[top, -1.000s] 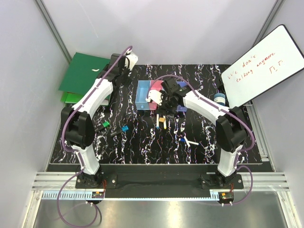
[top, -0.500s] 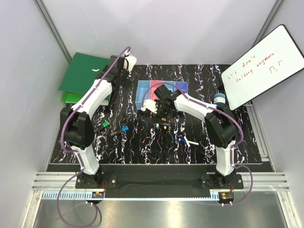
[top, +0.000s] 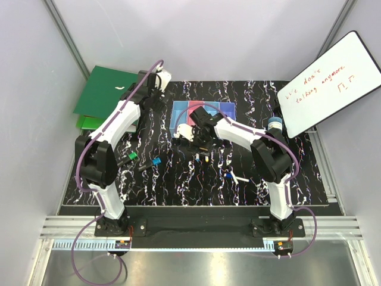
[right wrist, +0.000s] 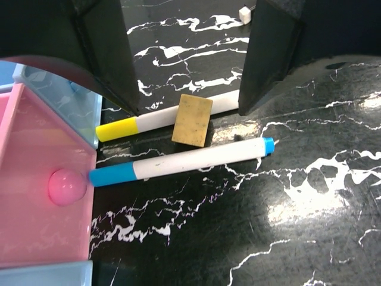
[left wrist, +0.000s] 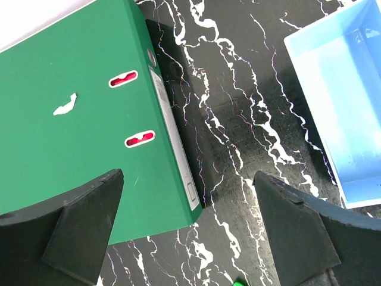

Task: Sort the stationery into containers
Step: Pick up the stationery from the center of the board.

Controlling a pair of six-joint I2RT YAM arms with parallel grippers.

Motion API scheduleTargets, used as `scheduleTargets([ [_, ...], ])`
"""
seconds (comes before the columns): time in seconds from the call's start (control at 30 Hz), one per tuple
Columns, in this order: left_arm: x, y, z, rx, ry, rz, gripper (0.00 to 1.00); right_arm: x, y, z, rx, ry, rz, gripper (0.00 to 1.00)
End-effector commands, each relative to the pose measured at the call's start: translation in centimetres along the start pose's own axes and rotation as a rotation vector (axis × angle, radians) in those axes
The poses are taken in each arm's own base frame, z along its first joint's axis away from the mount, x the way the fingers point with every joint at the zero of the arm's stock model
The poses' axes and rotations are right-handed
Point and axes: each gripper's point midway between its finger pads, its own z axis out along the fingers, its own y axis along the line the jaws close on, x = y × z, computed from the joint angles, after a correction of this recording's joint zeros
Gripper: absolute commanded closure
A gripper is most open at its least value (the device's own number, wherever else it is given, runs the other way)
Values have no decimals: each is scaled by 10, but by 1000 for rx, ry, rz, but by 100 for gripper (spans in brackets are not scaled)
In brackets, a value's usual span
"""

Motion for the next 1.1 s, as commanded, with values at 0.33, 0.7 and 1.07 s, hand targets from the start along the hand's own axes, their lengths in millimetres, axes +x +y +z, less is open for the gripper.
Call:
scheduleTargets([
  [0.33,-16,15,-12,-19,-82,-33,1,-16,-3,8,29,-31,4,38],
  [0.7,-16,18,-10,-18,-86,-38,1,-6,1,16,27,-7,15,43],
  [1.07,-17,23,-9,-25,-90,-45,1,-3,-1,16,43,6,12,53],
])
